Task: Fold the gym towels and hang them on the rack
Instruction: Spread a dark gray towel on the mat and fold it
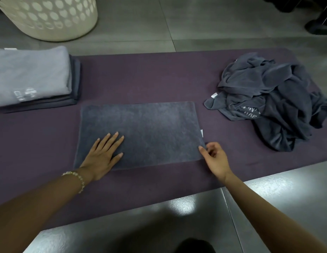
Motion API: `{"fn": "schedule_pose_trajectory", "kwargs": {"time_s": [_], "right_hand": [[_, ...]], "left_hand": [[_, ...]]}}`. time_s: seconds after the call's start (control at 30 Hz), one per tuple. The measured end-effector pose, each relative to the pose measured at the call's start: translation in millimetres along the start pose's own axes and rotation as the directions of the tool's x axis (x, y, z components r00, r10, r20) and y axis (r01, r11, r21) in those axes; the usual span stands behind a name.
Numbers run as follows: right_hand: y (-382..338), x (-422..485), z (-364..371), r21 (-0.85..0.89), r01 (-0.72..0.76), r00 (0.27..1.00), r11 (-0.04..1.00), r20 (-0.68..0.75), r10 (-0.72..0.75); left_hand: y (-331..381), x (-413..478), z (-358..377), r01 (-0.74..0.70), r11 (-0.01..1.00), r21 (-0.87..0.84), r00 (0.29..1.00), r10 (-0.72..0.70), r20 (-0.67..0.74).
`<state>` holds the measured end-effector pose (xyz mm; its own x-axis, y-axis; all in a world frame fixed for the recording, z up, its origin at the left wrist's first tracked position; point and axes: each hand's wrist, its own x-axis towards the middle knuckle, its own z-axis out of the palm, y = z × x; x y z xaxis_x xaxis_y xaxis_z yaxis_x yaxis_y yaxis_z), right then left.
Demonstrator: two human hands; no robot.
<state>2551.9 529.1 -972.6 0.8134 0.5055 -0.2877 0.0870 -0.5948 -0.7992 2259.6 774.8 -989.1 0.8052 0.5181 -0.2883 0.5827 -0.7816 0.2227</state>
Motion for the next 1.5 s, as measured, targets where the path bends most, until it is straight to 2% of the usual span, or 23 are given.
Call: {"fn": "schedule_pose_trajectory", "kwargs": {"time_s": [0.03, 0.07, 0.13, 0.23, 0.33, 0.47, 0.53, 0.63, 0.77, 0.87, 0.93, 1.0, 1.1, 1.17, 1.23, 1.3, 1.4, 1.43, 1.5], "right_hand": [[-4.5, -0.9, 3.9, -0.103, 0.074, 0.992, 0.992, -0.095, -0.084], [-9.1, -0.7, 8.8, -0.217, 0.155, 0.974, 0.964, -0.132, -0.186], [-24.0, 2.6, 21.5, -0.391, 0.289, 0.949, 0.874, -0.006, -0.316], [-46.9, 9.7, 51.9, -0.536, 0.434, 0.901, 0.724, 0.248, -0.357], [-69.3, 18.2, 86.5, -0.615, 0.528, 0.849, 0.585, 0.37, -0.377], [-94.4, 34.1, 124.0, -0.61, 0.58, 0.809, 0.54, 0.508, -0.295], [-99.9, 44.8, 131.1, -0.622, 0.572, 0.812, 0.534, 0.523, -0.261], [-92.7, 67.6, 119.5, -0.678, 0.504, 0.857, 0.536, 0.469, -0.213], [-73.2, 92.4, 89.2, -0.752, 0.403, 0.914, 0.521, 0.357, -0.192], [-71.7, 103.9, 83.4, -0.765, 0.266, 0.963, 0.587, 0.235, -0.13], [-76.1, 103.5, 85.1, -0.751, 0.228, 0.973, 0.62, 0.189, -0.129], [-81.4, 93.9, 90.5, -0.721, 0.307, 0.95, 0.621, 0.194, -0.245], [-86.6, 66.4, 108.9, -0.637, 0.53, 0.844, 0.56, 0.333, -0.421], [-82.5, 45.8, 125.1, -0.594, 0.642, 0.763, 0.484, 0.436, -0.477], [-75.5, 30.4, 137.6, -0.577, 0.691, 0.722, 0.435, 0.526, -0.449], [-69.6, 25.1, 142.1, -0.578, 0.69, 0.724, 0.435, 0.556, -0.409], [-71.1, 24.7, 141.0, -0.608, 0.672, 0.741, 0.423, 0.561, -0.369], [-73.4, 24.8, 140.3, -0.614, 0.672, 0.741, 0.415, 0.571, -0.354], [-78.4, 24.8, 138.4, -0.606, 0.673, 0.738, 0.423, 0.586, -0.335]], "left_hand": [[-1.1, 0.7, -1.2, 0.001, 1.0, -0.01, 1.0, -0.001, -0.014], [-2.2, 1.9, -3.3, 0.01, 1.0, -0.019, 0.999, -0.01, -0.04], [-5.9, 5.8, -8.8, 0.072, 0.996, -0.047, 0.992, -0.077, -0.097], [-16.6, 11.7, -17.7, 0.246, 0.965, -0.093, 0.963, -0.255, -0.091], [-28.4, 15.0, -23.6, 0.318, 0.946, -0.061, 0.945, -0.321, -0.063], [-35.7, 28.2, -29.3, 0.35, 0.932, -0.095, 0.932, -0.356, -0.061], [-40.0, 36.8, -32.2, 0.369, 0.925, -0.09, 0.926, -0.375, -0.051], [-50.2, 43.3, -32.2, 0.419, 0.903, -0.091, 0.906, -0.423, -0.017], [-53.3, 43.4, -26.1, 0.419, 0.899, -0.13, 0.902, -0.428, -0.05], [-55.5, 44.0, -24.4, 0.398, 0.898, -0.186, 0.908, -0.415, -0.059], [-56.2, 42.3, -25.7, 0.359, 0.883, -0.302, 0.912, -0.401, -0.088], [-54.4, 36.3, -28.0, 0.337, 0.82, -0.462, 0.879, -0.45, -0.158], [-54.8, 27.4, -33.9, 0.388, 0.713, -0.584, 0.766, -0.602, -0.226], [-59.0, 26.2, -39.2, 0.438, 0.691, -0.575, 0.769, -0.619, -0.158], [-63.5, 27.3, -48.2, 0.482, 0.645, -0.593, 0.789, -0.614, -0.027], [-65.4, 27.6, -55.6, 0.531, 0.596, -0.603, 0.787, -0.61, 0.09], [-67.5, 28.3, -63.8, 0.562, 0.603, -0.565, 0.796, -0.58, 0.173], [-69.5, 29.8, -66.1, 0.569, 0.577, -0.586, 0.795, -0.567, 0.215], [-74.2, 32.4, -72.0, 0.568, 0.416, -0.71, 0.79, -0.519, 0.327]]}}
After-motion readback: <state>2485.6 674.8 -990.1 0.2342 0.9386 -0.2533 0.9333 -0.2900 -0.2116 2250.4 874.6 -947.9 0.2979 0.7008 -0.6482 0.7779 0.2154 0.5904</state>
